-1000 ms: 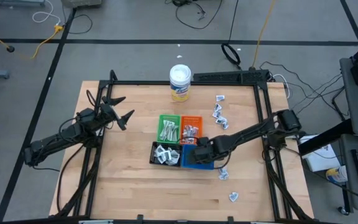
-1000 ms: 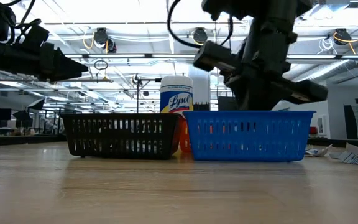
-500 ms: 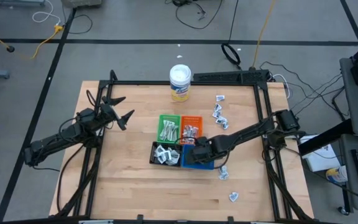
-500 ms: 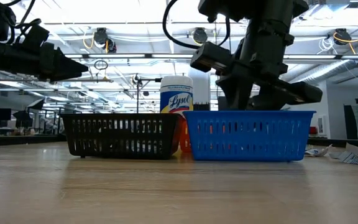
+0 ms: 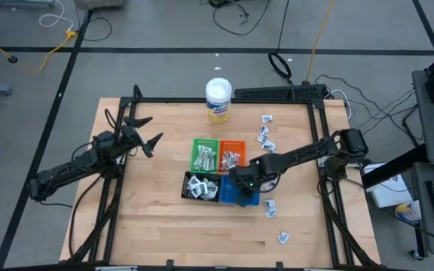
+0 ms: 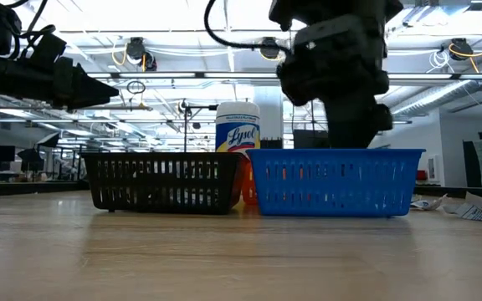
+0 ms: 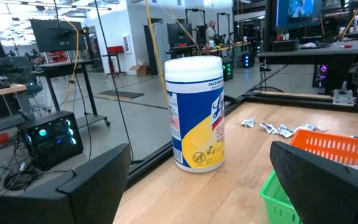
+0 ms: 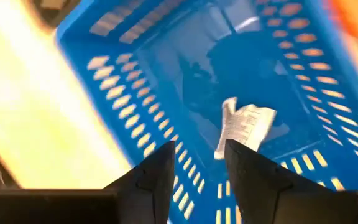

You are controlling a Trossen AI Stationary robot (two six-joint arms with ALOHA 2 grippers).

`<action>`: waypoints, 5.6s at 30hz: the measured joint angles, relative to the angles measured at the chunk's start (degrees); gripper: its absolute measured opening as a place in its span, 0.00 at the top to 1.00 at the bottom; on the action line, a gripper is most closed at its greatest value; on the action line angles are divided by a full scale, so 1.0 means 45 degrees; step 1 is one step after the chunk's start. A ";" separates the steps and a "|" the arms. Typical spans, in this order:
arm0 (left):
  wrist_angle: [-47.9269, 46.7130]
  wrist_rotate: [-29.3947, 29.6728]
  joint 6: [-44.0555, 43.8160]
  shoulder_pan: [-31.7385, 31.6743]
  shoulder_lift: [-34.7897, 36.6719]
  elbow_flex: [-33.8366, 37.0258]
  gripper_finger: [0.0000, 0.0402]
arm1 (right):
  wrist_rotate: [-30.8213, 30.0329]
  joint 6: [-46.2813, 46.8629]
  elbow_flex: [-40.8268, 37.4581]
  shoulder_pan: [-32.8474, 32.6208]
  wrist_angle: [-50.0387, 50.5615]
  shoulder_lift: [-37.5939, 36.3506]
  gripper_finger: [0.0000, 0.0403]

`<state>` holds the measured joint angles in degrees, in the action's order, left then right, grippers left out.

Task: Pick & Place First Aid Supplies
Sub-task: Put the alcohol pad into the blue bin

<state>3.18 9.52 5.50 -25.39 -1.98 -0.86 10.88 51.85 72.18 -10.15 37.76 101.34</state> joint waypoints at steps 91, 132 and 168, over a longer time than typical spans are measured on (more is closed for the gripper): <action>0.0000 0.0000 0.0004 0.0000 0.0000 0.0000 0.02 | -0.2672 -0.8670 0.0020 1.2487 0.0454 0.1787 0.95; 0.0004 0.0000 0.0000 0.0000 0.0004 -0.0005 0.02 | -0.2890 -0.6659 0.0442 0.5373 0.3518 -0.1797 1.00; 0.0004 0.0000 0.0003 0.0001 0.0002 -0.0005 0.02 | -0.1351 -0.3711 0.1827 -0.0297 0.1325 0.1880 1.00</action>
<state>3.20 9.52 5.51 -25.38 -1.97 -0.89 4.80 35.15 80.40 -11.49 43.72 109.80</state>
